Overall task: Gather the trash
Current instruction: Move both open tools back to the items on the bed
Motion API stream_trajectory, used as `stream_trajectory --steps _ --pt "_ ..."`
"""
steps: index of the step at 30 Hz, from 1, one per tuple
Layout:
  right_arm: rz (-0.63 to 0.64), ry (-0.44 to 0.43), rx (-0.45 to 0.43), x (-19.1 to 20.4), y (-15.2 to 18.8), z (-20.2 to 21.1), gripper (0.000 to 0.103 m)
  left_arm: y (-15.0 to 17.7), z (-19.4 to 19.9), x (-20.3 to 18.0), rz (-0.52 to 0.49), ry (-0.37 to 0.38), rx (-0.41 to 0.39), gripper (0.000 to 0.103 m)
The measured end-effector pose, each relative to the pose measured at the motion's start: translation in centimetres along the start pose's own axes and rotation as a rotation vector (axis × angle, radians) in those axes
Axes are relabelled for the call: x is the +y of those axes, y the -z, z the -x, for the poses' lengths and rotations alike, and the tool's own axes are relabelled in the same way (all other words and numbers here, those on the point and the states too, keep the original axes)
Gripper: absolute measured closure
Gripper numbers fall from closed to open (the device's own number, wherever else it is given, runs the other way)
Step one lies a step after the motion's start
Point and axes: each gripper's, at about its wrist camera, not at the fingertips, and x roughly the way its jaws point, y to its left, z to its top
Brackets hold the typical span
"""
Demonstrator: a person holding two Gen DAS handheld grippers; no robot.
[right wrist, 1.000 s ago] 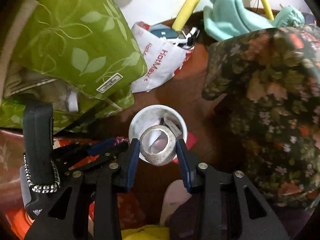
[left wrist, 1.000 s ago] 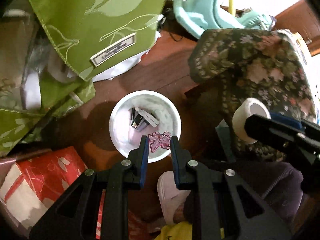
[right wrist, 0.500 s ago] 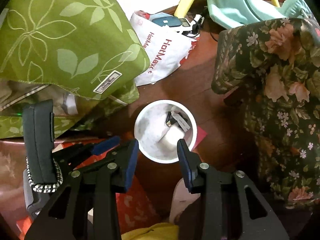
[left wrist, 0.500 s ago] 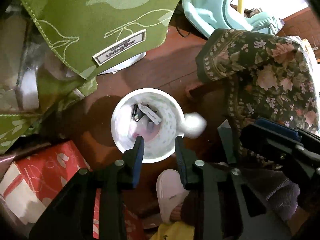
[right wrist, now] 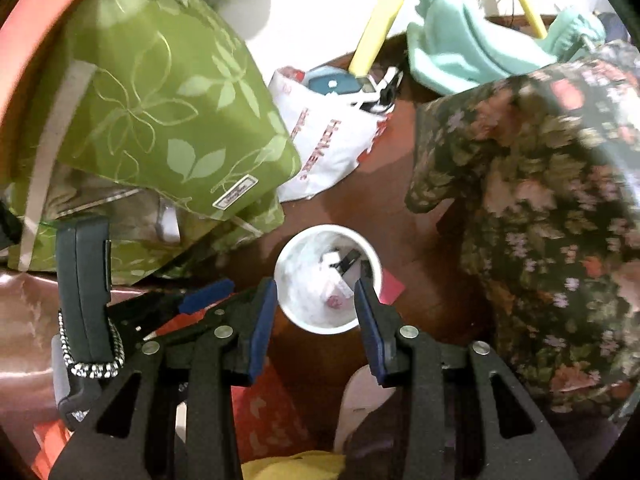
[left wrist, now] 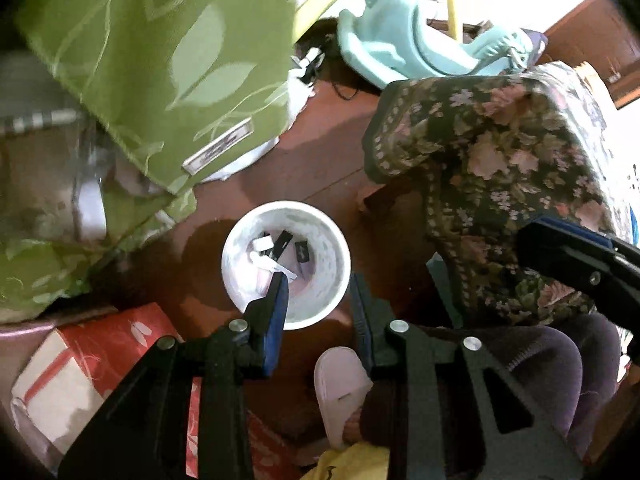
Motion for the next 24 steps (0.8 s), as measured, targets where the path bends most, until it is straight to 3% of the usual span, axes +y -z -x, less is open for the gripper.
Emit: stream_trajectory --steps 12,24 --pt "-0.053 0.132 -0.224 -6.9 1.8 9.7 0.066 -1.7 4.8 -10.6 -0.245 -0.022 -0.123 0.073" --pt "-0.284 0.237 -0.378 -20.2 5.7 19.1 0.066 -5.2 6.2 -25.4 -0.445 0.045 -0.181 0.072"
